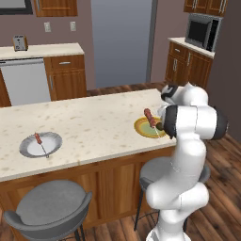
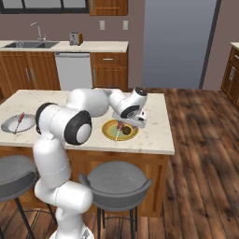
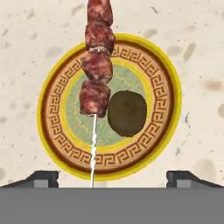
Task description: Pick up the kiwi and mango from the fridge and place one fruit on each plate on the dining counter.
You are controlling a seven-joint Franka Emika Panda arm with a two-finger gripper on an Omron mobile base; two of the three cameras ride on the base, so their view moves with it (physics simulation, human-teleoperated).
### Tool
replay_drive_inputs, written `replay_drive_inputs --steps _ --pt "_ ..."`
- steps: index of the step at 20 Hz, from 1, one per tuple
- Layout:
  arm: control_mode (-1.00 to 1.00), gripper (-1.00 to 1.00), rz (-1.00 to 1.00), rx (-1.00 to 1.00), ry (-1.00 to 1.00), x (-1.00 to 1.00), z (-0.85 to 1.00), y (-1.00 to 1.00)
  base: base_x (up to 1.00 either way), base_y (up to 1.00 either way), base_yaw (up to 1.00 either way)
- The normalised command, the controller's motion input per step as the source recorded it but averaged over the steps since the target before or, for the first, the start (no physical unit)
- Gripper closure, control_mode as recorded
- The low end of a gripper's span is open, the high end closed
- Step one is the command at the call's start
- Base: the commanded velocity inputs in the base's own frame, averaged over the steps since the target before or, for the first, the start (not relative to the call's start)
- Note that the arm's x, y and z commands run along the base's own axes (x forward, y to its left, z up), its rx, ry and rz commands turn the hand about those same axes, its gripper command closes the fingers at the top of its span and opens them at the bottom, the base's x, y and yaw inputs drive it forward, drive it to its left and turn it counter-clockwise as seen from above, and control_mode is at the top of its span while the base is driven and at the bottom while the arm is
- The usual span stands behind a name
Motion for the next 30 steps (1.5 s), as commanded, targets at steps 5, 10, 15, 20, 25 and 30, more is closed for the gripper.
replay_drive_inputs --steps 5,10,15,20,25,30 --pt "-1.00 -1.00 -0.02 0.00 -0.14 -0.59 0.57 0.23 0.00 0.00 0.00" --pt "-1.00 -1.00 -0.03 0.00 -0.01 -0.56 0.24 0.65 0.00 0.00 0.00" --pt "-1.00 -1.00 0.00 0.00 0.00 -0.58 0.19 0.83 0.00 0.00 0.00" --pt "-1.00 -1.00 0.00 0.00 0.00 -0.59 0.50 0.62 0.00 0.00 0.00" --pt "-1.00 -1.00 0.00 -0.02 0.00 -0.75 0.55 0.52 0.00 0.00 0.00" --pt "-1.00 -1.00 -0.04 -0.03 -0.09 -0.99 0.44 0.31 0.00 0.00 0.00"
